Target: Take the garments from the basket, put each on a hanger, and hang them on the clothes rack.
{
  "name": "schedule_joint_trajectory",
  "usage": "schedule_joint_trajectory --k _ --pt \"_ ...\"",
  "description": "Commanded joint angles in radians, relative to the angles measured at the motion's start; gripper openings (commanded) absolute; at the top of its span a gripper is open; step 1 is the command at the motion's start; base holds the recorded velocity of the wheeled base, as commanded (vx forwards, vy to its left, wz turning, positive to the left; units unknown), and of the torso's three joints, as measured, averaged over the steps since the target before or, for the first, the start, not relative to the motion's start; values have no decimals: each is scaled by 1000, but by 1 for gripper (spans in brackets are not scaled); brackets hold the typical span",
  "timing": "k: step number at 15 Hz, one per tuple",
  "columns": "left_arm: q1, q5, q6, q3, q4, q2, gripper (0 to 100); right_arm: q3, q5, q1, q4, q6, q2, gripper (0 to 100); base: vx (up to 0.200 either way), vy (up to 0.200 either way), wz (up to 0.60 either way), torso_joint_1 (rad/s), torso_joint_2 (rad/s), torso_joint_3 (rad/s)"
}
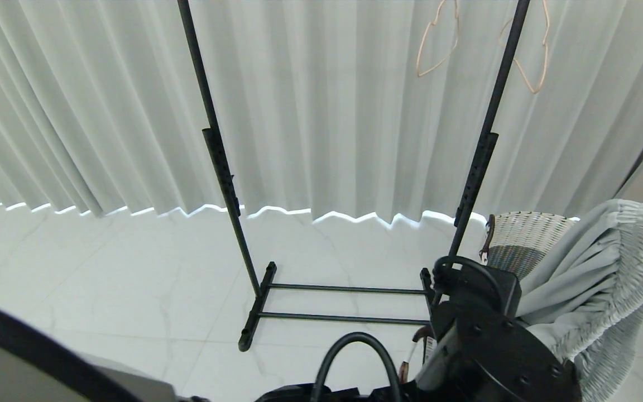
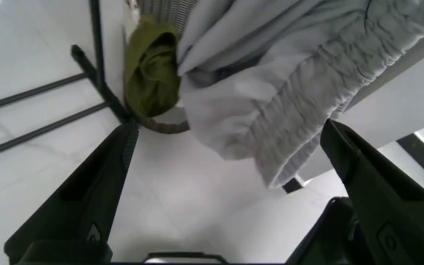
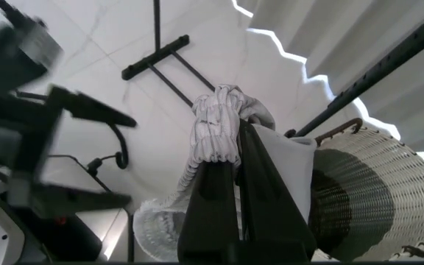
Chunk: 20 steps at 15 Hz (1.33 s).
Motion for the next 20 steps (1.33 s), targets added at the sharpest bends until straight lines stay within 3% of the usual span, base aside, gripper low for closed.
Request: schedule_joint_trajectory --k 1,5,8,15,16,20 --pt "-8 0 -9 -62 0 89 100 0 0 5 0 0 3 0 0 0 0 0 0 0" --pt "5 8 -9 -90 0 162 100 3 0 19 0 0 0 0 0 0 0 0 0 0" --pt "14 58 -6 -101 0 221 100 3 -2 19 0 0 -2 0 0 0 0 0 0 0" --pt "28 75 -12 -22 0 181 100 6 -32 14 0 0 -2 0 0 0 0 0 0 0" --pt "15 77 -14 -13 0 164 0 13 -54 14 0 1 -2 0 0 0 0 0 0 0" --pt "-21 120 -4 45 -2 46 0 36 -65 -10 -23 0 -11 0 0 0 0 0 0 0"
